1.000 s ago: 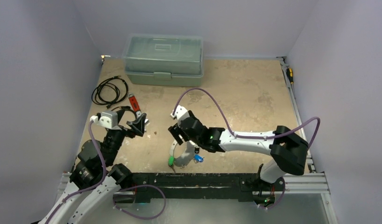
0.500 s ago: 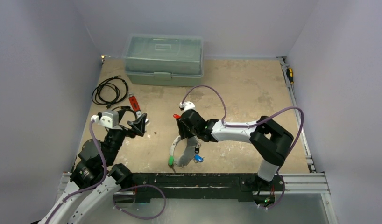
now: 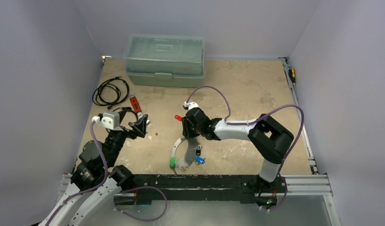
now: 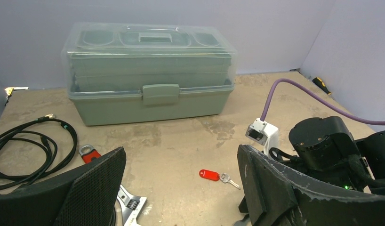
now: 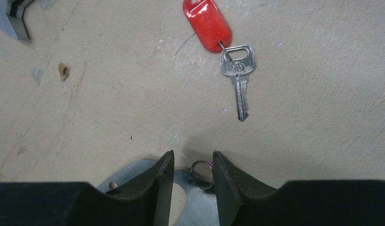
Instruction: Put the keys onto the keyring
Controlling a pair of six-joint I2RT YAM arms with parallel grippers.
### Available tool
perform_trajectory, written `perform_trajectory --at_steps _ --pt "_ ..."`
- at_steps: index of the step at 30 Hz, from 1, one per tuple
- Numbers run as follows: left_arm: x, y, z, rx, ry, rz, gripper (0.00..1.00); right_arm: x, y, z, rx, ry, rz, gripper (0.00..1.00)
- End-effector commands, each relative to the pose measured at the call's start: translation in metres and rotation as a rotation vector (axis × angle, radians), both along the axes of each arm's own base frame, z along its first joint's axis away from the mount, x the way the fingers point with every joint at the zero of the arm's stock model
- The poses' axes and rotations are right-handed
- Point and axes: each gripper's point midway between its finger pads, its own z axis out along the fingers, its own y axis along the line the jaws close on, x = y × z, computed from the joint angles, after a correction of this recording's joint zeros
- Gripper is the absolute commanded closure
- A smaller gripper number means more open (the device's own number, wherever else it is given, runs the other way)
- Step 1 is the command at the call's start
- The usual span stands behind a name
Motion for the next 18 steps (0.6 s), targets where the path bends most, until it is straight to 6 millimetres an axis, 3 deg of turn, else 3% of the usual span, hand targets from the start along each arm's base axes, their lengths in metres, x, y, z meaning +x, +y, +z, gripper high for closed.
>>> perform_trajectory --at_steps 1,9,18 --pt "-0.001 0.005 0.012 0.005 -0.031 0.014 0.12 -0.001 0.005 0.0 0.026 0.004 0.027 0.61" --pt "0.0 0.005 0.011 0.01 -0.028 0.017 0.12 0.001 -0.012 -0.012 -0.03 0.015 0.001 0.59" --pt "0.001 0.004 0.011 0.013 -0.026 0.016 0.12 -0.01 -0.012 -0.005 0.007 0.03 0.046 0.66"
